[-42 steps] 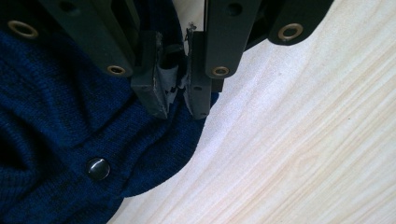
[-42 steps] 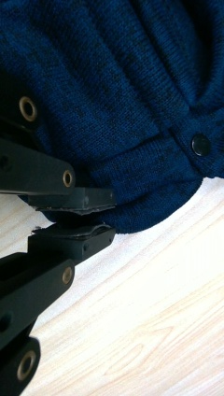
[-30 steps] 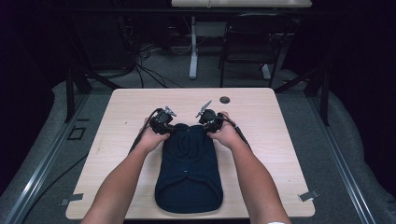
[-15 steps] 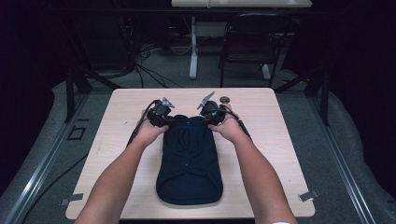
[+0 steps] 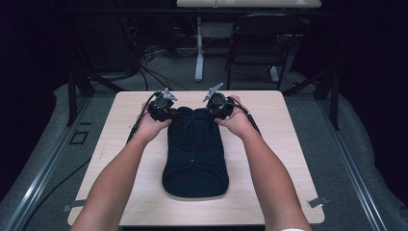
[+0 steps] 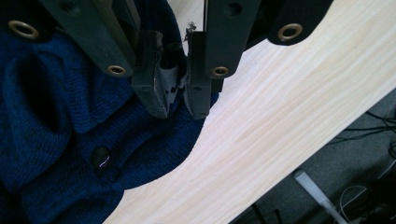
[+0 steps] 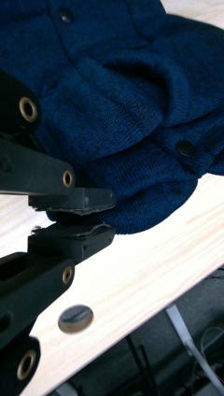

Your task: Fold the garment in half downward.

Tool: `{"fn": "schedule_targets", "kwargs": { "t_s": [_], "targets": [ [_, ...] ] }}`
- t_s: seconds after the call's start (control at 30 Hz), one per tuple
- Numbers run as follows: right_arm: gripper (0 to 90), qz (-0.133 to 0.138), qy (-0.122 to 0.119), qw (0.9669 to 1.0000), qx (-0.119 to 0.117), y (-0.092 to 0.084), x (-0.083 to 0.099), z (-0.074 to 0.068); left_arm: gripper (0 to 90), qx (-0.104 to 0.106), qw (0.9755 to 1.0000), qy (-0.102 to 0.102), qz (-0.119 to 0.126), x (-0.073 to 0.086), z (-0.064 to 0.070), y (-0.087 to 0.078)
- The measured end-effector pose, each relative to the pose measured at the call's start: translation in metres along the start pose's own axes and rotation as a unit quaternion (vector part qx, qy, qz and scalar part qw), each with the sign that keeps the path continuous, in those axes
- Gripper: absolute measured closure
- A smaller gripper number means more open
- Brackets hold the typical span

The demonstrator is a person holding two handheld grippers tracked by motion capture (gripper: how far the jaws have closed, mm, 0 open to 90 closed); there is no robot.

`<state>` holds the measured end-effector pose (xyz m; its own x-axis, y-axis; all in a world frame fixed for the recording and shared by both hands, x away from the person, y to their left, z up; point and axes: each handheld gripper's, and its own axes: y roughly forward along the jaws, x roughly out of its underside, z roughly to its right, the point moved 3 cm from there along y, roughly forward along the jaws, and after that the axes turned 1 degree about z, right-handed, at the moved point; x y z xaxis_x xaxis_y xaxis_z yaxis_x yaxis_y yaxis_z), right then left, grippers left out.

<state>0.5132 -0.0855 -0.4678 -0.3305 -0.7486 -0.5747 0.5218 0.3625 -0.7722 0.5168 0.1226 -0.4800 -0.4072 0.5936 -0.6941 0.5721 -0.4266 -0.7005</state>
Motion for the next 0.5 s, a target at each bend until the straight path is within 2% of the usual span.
{"fn": "schedule_targets", "kwargs": {
  "t_s": [0.13,0.33,0.5],
  "targets": [
    [81.2,0.004,-0.013,0.9998,0.013,-0.007,-0.008,0.002,79.6,-0.009,0.9999,0.003,0.010,-0.008,-0.003,-0.007],
    [81.2,0.025,-0.014,0.9992,0.028,-0.019,-0.019,0.009,79.8,-0.029,0.9991,0.010,0.028,-0.019,-0.008,-0.019],
    [81.2,0.046,-0.017,0.9974,0.053,-0.033,-0.032,0.015,80.0,-0.056,0.9967,0.022,0.054,-0.033,-0.013,-0.033]
  ]
}}
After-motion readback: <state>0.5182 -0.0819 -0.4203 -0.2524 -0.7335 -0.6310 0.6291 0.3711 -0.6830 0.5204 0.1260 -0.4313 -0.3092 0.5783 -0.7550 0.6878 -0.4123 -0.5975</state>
